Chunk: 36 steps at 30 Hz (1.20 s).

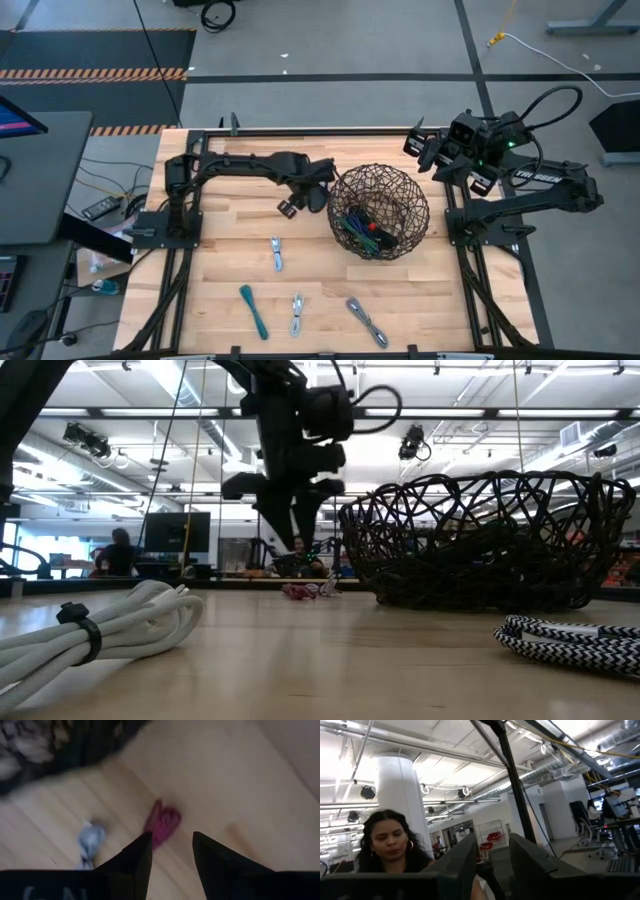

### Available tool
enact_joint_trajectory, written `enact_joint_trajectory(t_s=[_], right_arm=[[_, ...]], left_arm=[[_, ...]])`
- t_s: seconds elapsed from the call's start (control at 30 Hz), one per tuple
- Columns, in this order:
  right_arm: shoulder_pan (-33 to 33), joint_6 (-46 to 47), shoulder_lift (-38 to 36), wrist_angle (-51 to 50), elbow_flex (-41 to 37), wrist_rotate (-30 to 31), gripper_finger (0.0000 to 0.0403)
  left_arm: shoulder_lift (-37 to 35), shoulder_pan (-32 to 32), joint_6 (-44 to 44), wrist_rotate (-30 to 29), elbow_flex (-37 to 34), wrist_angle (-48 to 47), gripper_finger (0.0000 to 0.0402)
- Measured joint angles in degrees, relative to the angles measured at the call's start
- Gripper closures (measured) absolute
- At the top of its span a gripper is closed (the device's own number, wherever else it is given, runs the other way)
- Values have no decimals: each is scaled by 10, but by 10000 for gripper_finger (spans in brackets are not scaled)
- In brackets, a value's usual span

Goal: Pick and place USB-C Cables
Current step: Put the pink charger cable into the black wire basket

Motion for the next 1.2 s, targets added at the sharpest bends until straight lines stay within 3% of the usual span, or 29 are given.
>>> enact_joint_trajectory(t_s=[0.27, 0.63, 1.2], right_arm=[[0, -2, 0, 0, 0, 20, 277], [0, -2, 0, 0, 0, 26, 277], [0, -2, 0, -2, 0, 30, 277]], left_arm=[[2, 16, 32, -1, 0, -5, 220], [24, 50, 96, 9, 0, -16, 219], [76, 50, 137, 11, 0, 19, 219]])
